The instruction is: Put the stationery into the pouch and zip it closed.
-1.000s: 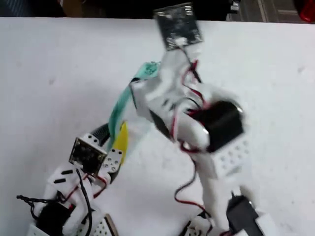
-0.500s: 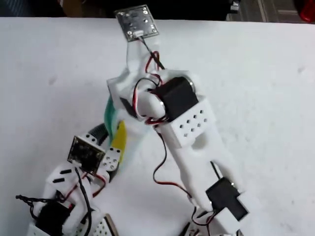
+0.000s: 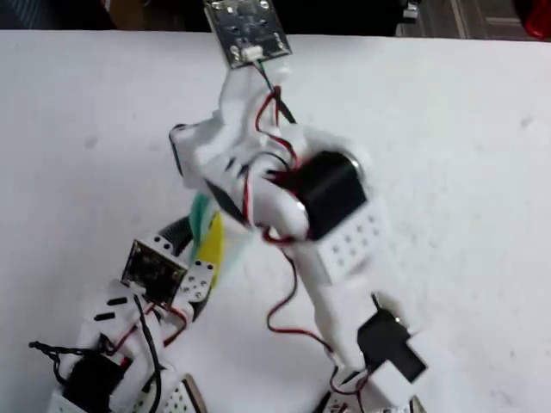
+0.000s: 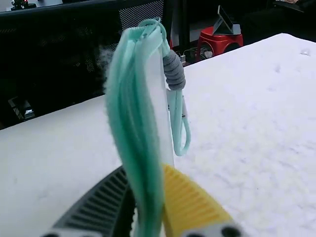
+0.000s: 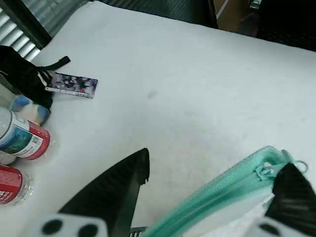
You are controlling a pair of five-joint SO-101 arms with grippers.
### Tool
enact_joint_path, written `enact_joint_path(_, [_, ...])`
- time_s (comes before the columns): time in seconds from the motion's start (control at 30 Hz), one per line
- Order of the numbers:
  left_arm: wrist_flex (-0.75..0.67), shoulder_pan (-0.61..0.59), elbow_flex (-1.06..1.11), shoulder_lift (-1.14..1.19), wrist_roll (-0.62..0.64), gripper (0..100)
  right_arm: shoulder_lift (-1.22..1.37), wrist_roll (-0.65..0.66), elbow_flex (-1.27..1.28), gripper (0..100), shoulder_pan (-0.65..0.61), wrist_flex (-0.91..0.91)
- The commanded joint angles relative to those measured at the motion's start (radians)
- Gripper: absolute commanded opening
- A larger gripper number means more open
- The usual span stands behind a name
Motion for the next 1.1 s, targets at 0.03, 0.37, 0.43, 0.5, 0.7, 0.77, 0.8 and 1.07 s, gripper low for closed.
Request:
enact_joint_path(0.03, [0.003,0.008,-0.014,0.004,-0.009,2,0.036,-0.071,-0.009,36.9,0.081,0.051])
enact_joint_path(0.37, [0.003,0.008,-0.014,0.004,-0.009,2,0.093,-0.080,0.074,36.9,0.093,0.053])
enact_joint_path(0.43, [0.003,0.008,-0.014,0.004,-0.009,2,0.119,-0.078,0.084,36.9,0.073,0.053])
enact_joint_path(0.5, [0.003,0.008,-0.014,0.004,-0.009,2,0.150,-0.078,0.087,36.9,0.070,0.053])
enact_joint_path(0.7, [0.000,0.008,-0.014,0.004,-0.009,2,0.231,-0.077,0.089,24.9,0.081,0.054])
enact_joint_path(0.77, [-0.003,0.008,-0.014,0.004,-0.009,2,0.237,-0.075,0.086,11.8,0.084,0.054])
enact_joint_path(0.8, [-0.003,0.008,-0.014,0.004,-0.009,2,0.239,-0.068,0.083,5.1,0.084,0.054])
enact_joint_path(1.07, [0.103,0.007,-0.068,0.004,-0.008,24,0.193,0.037,0.081,1.7,0.084,0.018])
